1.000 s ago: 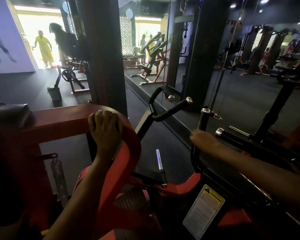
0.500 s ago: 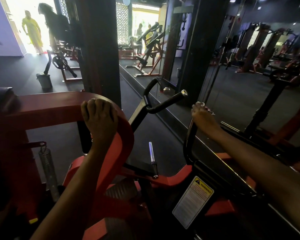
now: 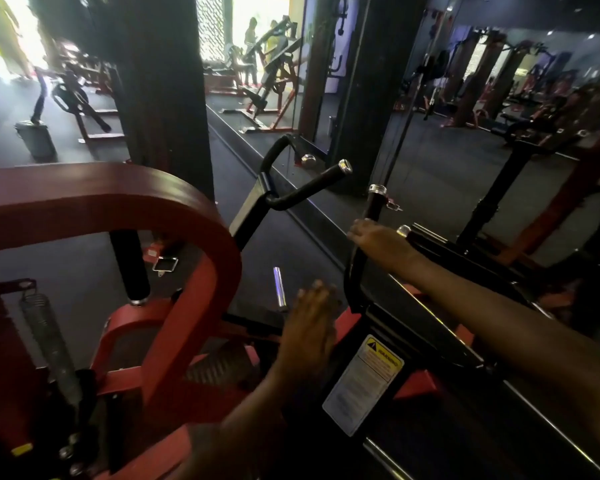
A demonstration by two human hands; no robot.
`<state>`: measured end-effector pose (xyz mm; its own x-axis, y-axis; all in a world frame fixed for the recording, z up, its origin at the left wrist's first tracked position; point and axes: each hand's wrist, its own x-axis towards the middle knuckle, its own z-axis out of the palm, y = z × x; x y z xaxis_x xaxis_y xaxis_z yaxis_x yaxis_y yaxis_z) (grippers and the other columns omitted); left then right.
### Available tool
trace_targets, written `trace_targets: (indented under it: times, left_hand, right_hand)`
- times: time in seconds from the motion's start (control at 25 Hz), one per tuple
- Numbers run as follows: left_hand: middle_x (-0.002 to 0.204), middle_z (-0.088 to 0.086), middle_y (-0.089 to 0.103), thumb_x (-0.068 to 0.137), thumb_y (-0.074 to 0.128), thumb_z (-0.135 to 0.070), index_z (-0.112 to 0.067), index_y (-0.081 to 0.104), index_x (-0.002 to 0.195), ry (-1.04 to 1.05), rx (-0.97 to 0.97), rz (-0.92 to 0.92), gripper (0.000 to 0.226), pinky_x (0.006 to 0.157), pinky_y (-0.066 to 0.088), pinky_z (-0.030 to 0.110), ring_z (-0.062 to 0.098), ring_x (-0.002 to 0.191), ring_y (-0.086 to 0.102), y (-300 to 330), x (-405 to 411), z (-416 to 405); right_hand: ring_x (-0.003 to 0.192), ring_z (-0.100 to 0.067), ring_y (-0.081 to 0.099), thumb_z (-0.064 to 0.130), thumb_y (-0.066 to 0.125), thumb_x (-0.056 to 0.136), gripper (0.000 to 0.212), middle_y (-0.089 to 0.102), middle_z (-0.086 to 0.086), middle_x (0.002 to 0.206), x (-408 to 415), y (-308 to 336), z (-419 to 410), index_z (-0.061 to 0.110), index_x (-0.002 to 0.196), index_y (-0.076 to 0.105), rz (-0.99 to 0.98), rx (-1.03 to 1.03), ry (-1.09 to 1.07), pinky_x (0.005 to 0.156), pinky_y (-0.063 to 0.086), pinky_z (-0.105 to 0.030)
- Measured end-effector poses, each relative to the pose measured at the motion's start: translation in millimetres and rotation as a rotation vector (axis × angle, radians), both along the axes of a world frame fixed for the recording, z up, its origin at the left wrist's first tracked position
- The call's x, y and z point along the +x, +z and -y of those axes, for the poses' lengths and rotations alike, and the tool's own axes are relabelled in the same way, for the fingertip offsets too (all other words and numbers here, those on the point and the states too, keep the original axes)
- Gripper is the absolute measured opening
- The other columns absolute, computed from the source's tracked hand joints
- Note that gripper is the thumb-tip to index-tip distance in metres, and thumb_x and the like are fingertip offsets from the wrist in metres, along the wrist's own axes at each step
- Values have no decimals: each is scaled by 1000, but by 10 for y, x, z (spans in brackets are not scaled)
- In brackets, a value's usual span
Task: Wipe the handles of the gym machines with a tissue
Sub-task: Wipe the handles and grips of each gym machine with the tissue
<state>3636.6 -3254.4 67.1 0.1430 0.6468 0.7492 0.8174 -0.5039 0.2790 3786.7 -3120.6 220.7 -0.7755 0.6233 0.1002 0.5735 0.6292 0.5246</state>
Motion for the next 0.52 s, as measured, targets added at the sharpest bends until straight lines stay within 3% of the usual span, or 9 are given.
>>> trace_targets:
  times: [0.08,0.16,0.24,0.4,0.52]
  left_hand:
    - [155,4,34,102,30,-31,-17,39,144,-208,-20,-170,45,115,24,45,20,148,18,-355,386,37]
    - [159,5,24,103,32,-34,-17,33,148,-301,-10,-199,48,116,25,45,24,148,19,-510,636,-21]
    - [163,3,12,104,29,-35,-20,21,153,-297,10,-147,52,118,23,45,25,148,17,-593,735,-93]
    - [164,1,3,106,21,-36,-20,8,156,-317,69,-111,54,121,13,41,24,150,8,-705,770,-157]
    - [164,3,2,106,18,-35,-18,7,156,-339,80,-116,54,122,10,39,24,150,6,-716,800,-164]
  right_hand:
    - [84,-33,68,-1,44,76,28,68,-18,89,54,-78,51,-1,87,70,61,12,151,74,56,-37]
    - [86,-28,69,2,66,69,17,71,-10,86,66,111,-110,8,82,74,95,107,99,80,54,-34]
    - [97,-26,67,8,76,66,20,72,-9,92,64,226,-214,10,85,75,70,136,-57,88,51,-34]
    - [107,-31,62,0,41,83,35,67,-19,108,147,-22,-96,0,104,69,144,63,75,93,48,-36]
    - [128,-31,44,0,45,91,34,50,-17,133,133,198,-234,3,124,54,142,18,-8,107,36,-38]
